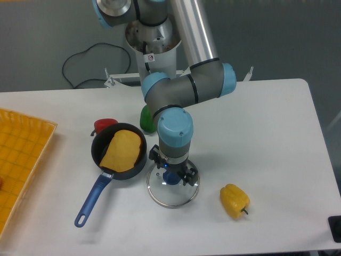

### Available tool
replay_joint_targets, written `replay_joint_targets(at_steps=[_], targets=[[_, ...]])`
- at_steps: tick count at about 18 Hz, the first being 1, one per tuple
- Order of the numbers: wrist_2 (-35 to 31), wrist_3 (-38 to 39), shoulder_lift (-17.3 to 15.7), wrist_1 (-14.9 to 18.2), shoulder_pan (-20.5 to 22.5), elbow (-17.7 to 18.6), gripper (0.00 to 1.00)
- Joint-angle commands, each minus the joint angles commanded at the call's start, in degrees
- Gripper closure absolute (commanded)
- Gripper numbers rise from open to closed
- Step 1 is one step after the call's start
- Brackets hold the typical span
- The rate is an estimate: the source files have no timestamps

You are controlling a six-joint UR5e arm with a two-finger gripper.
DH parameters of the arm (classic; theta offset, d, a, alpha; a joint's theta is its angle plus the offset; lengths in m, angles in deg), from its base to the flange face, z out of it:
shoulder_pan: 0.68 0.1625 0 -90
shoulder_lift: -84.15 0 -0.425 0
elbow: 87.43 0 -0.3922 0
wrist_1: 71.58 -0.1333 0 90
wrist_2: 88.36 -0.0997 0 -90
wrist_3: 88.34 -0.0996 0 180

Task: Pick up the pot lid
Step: 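Close the gripper on the blue knob of the lid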

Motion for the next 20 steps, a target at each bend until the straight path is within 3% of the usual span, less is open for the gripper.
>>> replay_joint_targets(at_steps=[20], targets=[[-0.09, 0.09, 1.32, -1.58, 0.0, 0.7, 0.0]])
